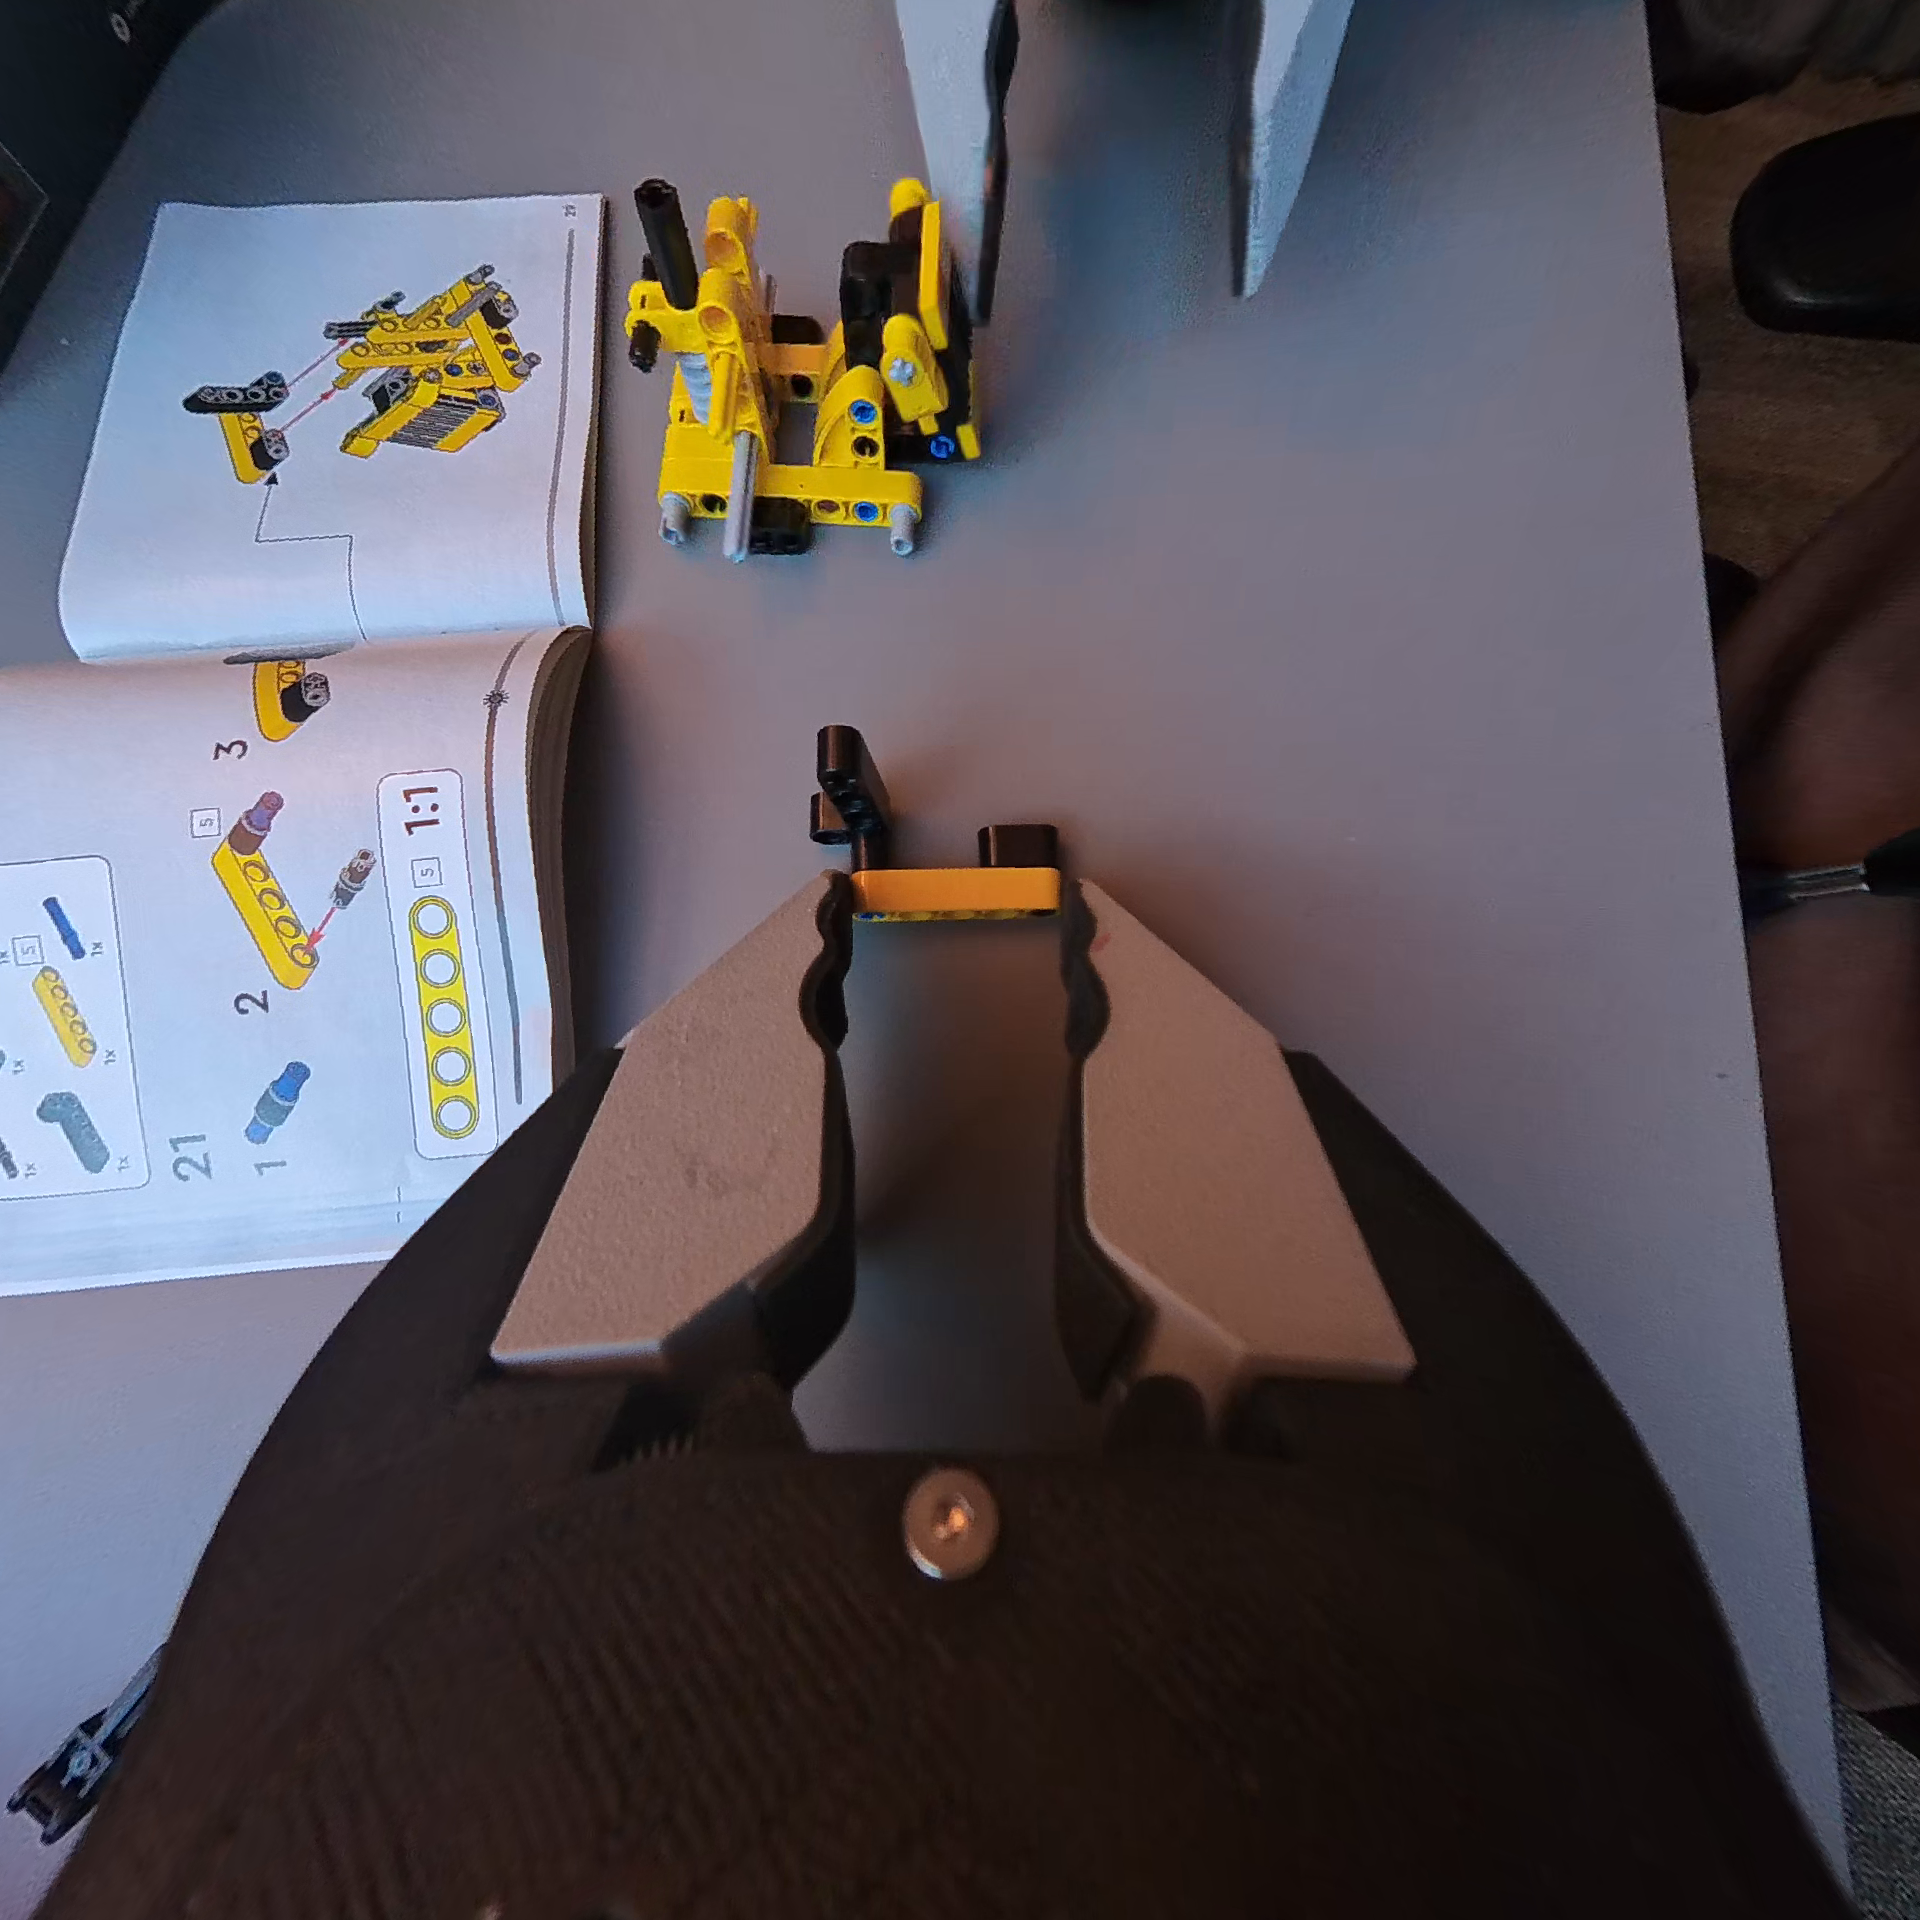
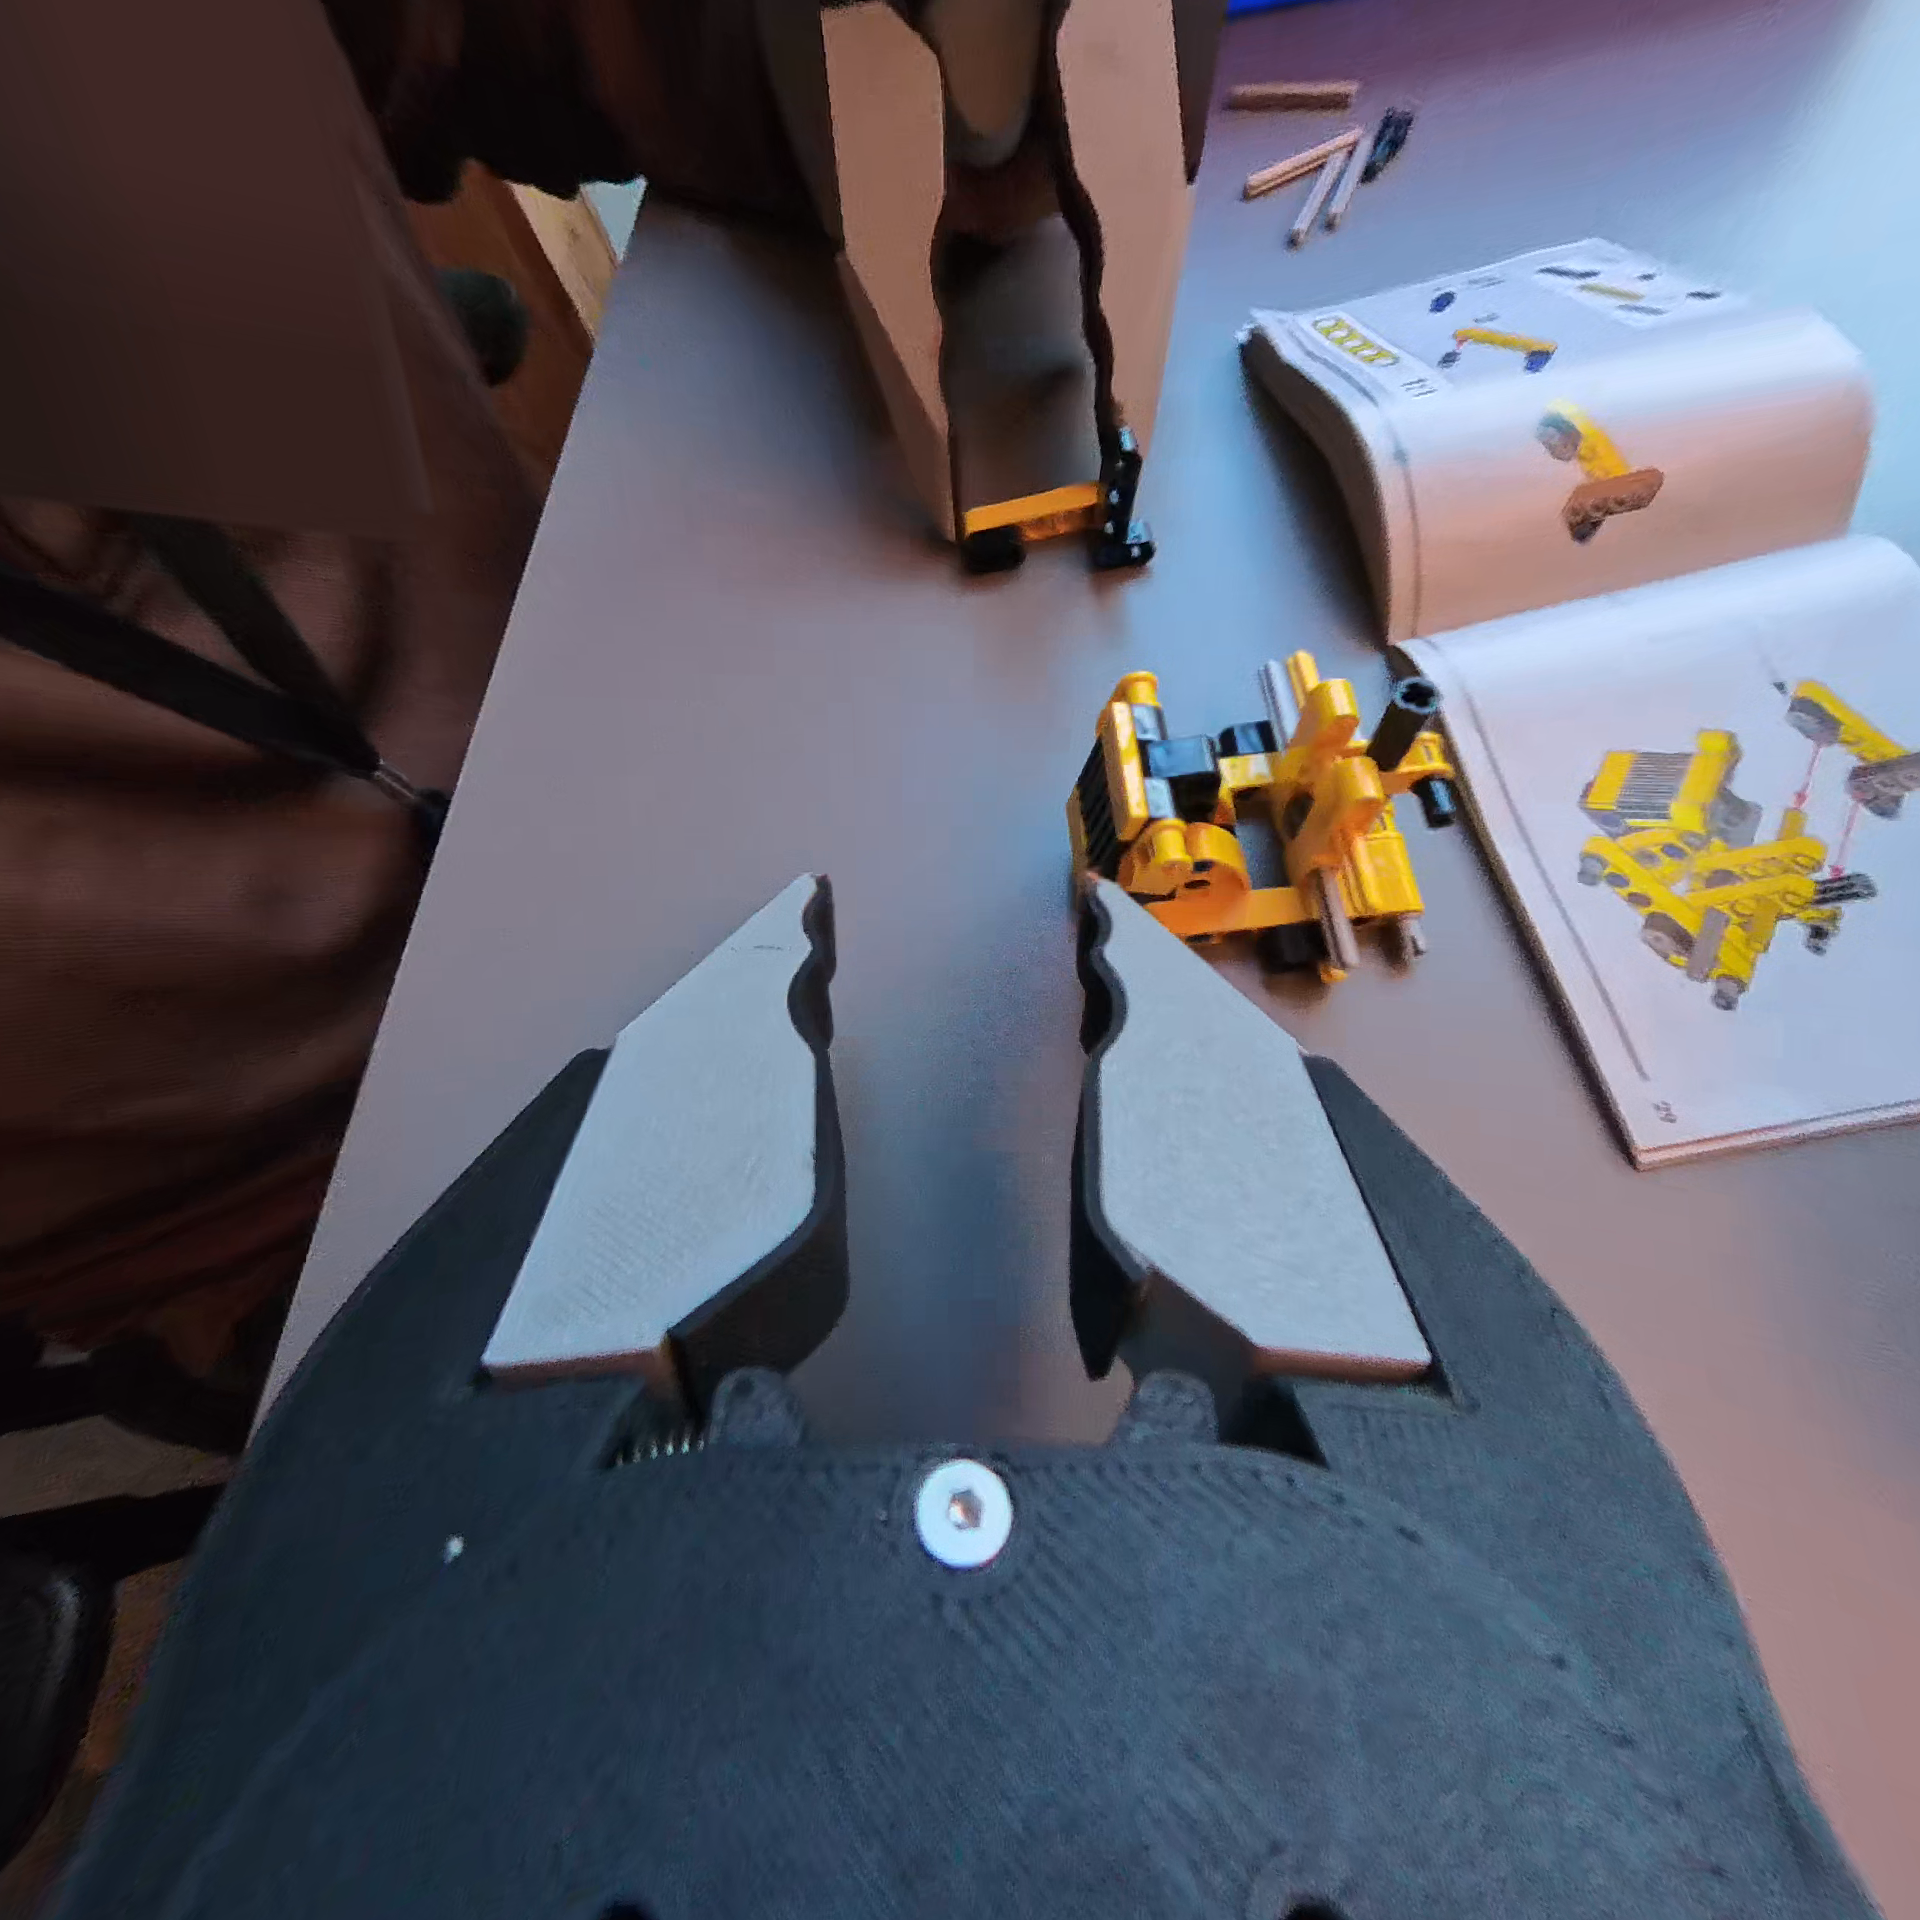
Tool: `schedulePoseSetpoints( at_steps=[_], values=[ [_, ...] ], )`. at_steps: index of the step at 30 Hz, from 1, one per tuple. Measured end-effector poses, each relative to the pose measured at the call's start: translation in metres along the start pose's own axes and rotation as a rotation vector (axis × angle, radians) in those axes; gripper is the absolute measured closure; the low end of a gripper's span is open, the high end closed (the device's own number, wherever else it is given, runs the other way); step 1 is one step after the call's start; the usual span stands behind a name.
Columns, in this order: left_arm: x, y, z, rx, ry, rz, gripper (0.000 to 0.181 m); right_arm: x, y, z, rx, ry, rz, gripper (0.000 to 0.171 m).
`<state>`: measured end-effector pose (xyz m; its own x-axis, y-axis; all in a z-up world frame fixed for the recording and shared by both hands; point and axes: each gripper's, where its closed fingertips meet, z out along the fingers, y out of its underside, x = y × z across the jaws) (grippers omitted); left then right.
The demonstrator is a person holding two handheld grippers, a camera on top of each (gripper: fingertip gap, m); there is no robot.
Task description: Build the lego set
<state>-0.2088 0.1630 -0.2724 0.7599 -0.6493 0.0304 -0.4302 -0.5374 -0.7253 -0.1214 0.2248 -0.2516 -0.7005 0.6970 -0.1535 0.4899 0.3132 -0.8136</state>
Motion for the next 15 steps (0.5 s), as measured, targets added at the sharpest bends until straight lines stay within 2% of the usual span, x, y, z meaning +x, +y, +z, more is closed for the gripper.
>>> schedulePoseSetpoints(
  at_steps=[6,15],
  values=[
    [0.0,0.0,0.0,0.0,-0.001,0.001,0.143,0.021,-0.005,-0.014,0.056,0.089,0.052,0.125],
    [0.0,0.0,0.0,0.0,-0.002,0.002,0.143,0.044,0.003,-0.011,0.008,0.232,0.046,0.121]
  ],
)
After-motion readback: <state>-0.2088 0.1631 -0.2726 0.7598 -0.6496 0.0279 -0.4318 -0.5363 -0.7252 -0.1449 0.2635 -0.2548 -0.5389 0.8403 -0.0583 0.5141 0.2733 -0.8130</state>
